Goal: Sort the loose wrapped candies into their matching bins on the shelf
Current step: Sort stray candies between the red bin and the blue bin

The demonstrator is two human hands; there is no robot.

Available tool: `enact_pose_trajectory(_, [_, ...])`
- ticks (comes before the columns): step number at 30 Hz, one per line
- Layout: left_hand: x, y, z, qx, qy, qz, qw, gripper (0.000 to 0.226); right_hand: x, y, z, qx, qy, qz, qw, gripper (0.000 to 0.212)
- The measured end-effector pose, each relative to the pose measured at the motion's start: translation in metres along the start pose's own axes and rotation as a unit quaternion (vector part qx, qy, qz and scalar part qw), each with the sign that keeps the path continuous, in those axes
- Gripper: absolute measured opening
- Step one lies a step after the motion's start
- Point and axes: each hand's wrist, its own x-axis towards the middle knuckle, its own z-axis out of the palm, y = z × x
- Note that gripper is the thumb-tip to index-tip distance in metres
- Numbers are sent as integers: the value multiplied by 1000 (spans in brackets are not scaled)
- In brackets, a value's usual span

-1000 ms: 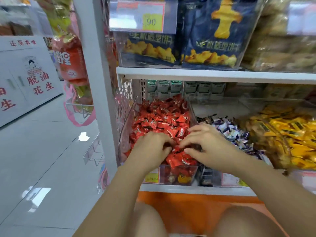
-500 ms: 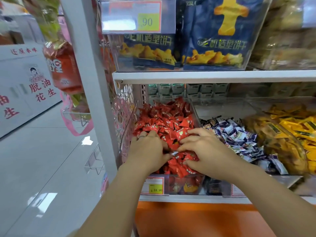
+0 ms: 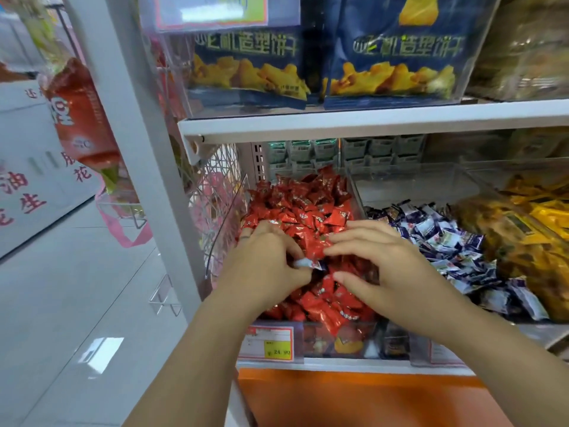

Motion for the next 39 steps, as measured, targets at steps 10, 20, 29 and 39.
enact_pose_trajectory(10, [-2, -1, -12, -22, 181, -11, 983, 12, -1, 0, 2, 0, 57, 16, 998, 34])
enact_pose_trajectory(20, [1, 36, -1, -353, 17, 133, 926, 19, -2, 3, -24, 56, 174, 18, 983, 32])
enact_pose_trajectory(29, [19, -2, 22, -48, -64, 145, 986, 42, -15, 26, -36, -29, 137, 195, 971, 37])
enact_pose_trajectory(39, [14, -17, 17, 126, -43, 107, 985, 28, -11, 19, -21, 52, 36, 129, 990, 31])
